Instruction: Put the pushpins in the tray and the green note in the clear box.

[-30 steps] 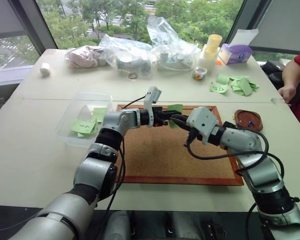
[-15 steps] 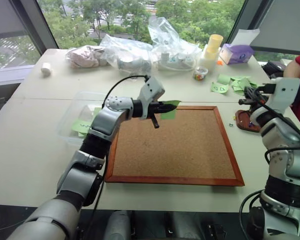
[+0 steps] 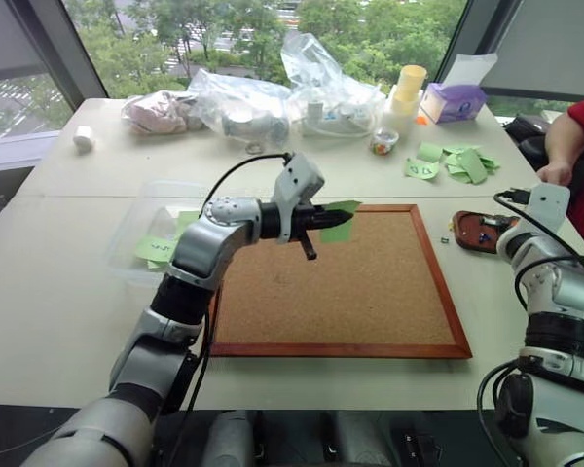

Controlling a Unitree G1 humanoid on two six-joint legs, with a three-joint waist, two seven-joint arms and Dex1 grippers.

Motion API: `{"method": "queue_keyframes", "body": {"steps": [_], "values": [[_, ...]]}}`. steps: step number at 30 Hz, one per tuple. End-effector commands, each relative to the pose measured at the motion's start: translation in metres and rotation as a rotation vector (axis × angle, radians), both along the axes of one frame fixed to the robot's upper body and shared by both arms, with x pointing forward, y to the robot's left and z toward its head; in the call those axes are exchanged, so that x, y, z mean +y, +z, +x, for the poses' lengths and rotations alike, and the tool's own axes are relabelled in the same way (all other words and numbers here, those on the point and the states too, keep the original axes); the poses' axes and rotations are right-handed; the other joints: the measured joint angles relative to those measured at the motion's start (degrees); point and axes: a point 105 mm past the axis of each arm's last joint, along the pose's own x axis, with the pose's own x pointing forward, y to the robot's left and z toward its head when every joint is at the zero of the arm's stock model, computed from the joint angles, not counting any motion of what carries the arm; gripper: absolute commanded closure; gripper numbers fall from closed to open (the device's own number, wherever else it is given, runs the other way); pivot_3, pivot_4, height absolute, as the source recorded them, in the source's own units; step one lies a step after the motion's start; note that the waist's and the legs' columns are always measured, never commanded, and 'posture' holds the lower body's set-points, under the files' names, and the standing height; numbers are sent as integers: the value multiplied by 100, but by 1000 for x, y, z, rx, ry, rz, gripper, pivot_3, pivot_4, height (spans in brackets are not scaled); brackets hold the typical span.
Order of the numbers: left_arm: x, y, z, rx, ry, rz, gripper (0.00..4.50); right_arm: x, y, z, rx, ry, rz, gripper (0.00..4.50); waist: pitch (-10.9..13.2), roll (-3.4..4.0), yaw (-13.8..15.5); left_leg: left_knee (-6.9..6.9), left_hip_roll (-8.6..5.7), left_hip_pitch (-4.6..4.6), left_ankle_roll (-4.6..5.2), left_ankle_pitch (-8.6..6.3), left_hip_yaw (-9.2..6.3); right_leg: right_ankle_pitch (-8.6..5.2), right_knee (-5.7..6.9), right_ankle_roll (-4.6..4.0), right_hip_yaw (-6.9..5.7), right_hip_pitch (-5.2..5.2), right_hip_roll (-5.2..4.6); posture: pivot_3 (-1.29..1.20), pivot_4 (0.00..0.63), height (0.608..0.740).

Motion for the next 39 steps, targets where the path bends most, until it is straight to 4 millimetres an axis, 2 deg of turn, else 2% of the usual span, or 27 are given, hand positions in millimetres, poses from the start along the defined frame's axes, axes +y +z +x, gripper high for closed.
{"method": "queue_keyframes", "body": {"steps": [1, 3, 10, 18, 21, 23, 27, 29, 30, 31, 33, 36, 37, 39], "values": [[0, 15, -4, -39, -1, -40, 4483, -3, 12, 3, -42, -13, 16, 4163, 0, 0, 24, 0, -1, -1, 0, 0, 0, 0, 0, 0, 0, 0, -2, 0, 150, 735], [0, 14, -4, -32, 9, -44, 4500, -4, 9, 4, -28, -21, 19, 3481, 0, 0, 29, 1, -1, -2, 0, 0, 0, 0, 0, 0, 0, 0, -4, 0, 150, 735], [0, 11, -4, -22, 17, -42, 4500, -2, 9, 5, -37, -16, 26, 27, 0, 1, 1, 0, 0, 0, -2, 1, 1, 0, 0, 0, 0, 0, 0, 0, 150, 735], [-1, 8, -4, -22, 15, -30, 4500, 0, 23, 6, -112, -11, 30, 27, 0, 2, 0, 0, -1, 0, -3, 2, 2, 0, 0, 0, 0, 0, 0, 0, 150, 735], [2, 10, -4, -28, 20, -31, 4500, 5, 39, 5, -166, 35, -29, 27, 0, 3, 3, 0, -1, 0, -3, 2, 1, 0, 0, 0, 0, 0, -1, 0, 150, 735], [8, 14, -3, -38, 39, -29, 4500, 20, 50, 4, -197, 136, -79, 27, 1, 3, 3, 0, 0, 0, -4, 2, 1, 0, 0, 1, 0, 0, -1, 0, 150, 735], [28, 27, 2, -74, 113, -29, 4500, 64, 71, -6, -251, 403, -181, 27, 2, 6, -6, 0, 0, 0, -4, 2, -1, 0, 1, 1, 0, 0, 1, 0, 150, 735], [53, 41, 9, -99, 228, -21, 4500, 110, 82, -21, -283, 677, -262, 27, 5, 11, -20, -1, 2, 0, -4, 2, -2, 0, 1, 1, 0, -2, 3, 0, 150, 735], [69, 48, 15, -116, 323, -14, 4500, 136, 86, -34, -300, 828, -244, 27, 5, 11, -25, -1, 3, 1, -4, 2, -3, 0, 3, 1, 0, -3, 4, 0, 150, 735], [93, 53, 25, -109, 478, 19, 4500, 168, 90, -51, -318, 1008, -200, 27, 5, 11, -26, -1, 4, 1, -4, 2, -5, 0, 6, 1, 0, -3, 5, 0, 150, 735], [145, 50, 41, -54, 787, 111, 4500, 206, 91, -74, -309, 1237, -143, 27, 6, 9, -39, 0, 8, 2, -4, 2, -9, 0, 9, 1, 0, -3, 7, 0, 150, 735], [191, 40, 38, -31, 992, 267, 4500, 221, 84, -79, -267, 1326, -166, 27, 6, 3, -8, 0, 5, 4, -4, 2, -15, 0, 14, 1, -5, -1, 6, 0, 150, 735], [201, 39, 35, -32, 1025, 301, 4500, 224, 83, -77, -265, 1332, -172, 27, 8, 1, 7, 0, 2, 4, -4, 2, -15, 0, 13, 1, -5, 0, 1, 0, 150, 735], [206, 33, 28, 21, 1024, 307, 4500, 228, 82, -75, -268, 1351, -165, 27, 17, -15, 65, 2, -4, 1, 0, 0, -12, 0, 11, 0, -6, -1, -9, 0, 150, 735]]}}
